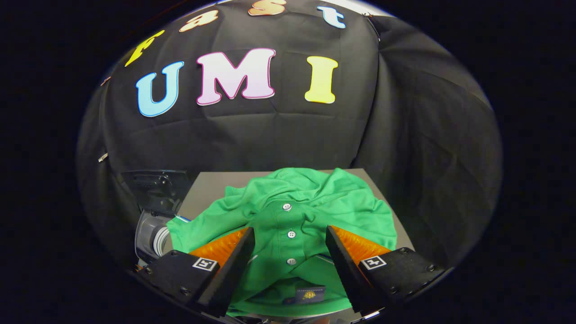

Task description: Put the clothes into the washing machine and then close the washing machine lid.

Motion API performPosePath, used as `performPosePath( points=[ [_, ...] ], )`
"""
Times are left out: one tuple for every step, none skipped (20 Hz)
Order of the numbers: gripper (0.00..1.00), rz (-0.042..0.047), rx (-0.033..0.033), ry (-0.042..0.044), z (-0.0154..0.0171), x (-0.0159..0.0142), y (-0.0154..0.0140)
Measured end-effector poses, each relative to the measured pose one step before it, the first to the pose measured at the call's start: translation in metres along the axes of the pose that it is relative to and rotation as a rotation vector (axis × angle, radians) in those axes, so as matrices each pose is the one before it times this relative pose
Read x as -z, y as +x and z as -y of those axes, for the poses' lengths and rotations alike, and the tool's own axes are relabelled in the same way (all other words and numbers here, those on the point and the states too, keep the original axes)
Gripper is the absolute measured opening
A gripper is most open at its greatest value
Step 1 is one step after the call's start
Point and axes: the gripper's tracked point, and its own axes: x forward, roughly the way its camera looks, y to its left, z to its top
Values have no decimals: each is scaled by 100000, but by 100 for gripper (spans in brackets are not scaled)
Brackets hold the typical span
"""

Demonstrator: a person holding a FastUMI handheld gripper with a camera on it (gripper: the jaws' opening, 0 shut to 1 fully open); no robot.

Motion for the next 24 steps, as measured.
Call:
performPosePath(
  points=[
    [99, -4781, -1548, 1039, -238, 915, 407],
    [99, 2294, -322, 1868, 155, -364, 233],
    [88, -615, 1501, 686, 344, 214, -41],
    [76, 323, 401, -788, -4, -20, -39],
    [65, -122, -992, -3071, -298, 225, -167],
    [53, -512, -2131, -4079, -44, 262, 54],
    [41, 1021, -2894, -2128, -347, -540, -139],
    [42, -1082, -372, 5490, 18, 229, 79],
    [20, 765, -586, 3633, 65, -105, -123],
    [20, -291, -1016, 2948, -89, -37, -369],
    [20, 52, -1374, 1882, -152, -257, -268],
    [20, -1243, -2333, 540, -357, -199, -202],
    [20, -2155, -2287, -702, -180, -15, -511],
    [20, 270, -1195, 209, 139, -719, -586],
    [20, 2104, -1239, 131, -130, -1005, -588],
    [20, 3694, -751, 2009, -554, -977, -1049],
    [19, 4240, -1164, 2921, -654, -1275, -1280],
    [20, 3518, -1801, 3204, -908, -1696, -1244],
    [20, 2063, -2534, 1495, -1291, -1449, -699],
    [20, 1539, -1981, -319, -866, -980, -1006],
    [20, 1844, -1442, -1423, -1452, -1088, -769],
    [20, 1752, -1498, -1783, -1436, -897, -624],
    [19, 1435, -1826, -1504, -1544, -1011, -657],
    [20, 735, -2130, -1552, -1570, -466, -433]
  ],
)
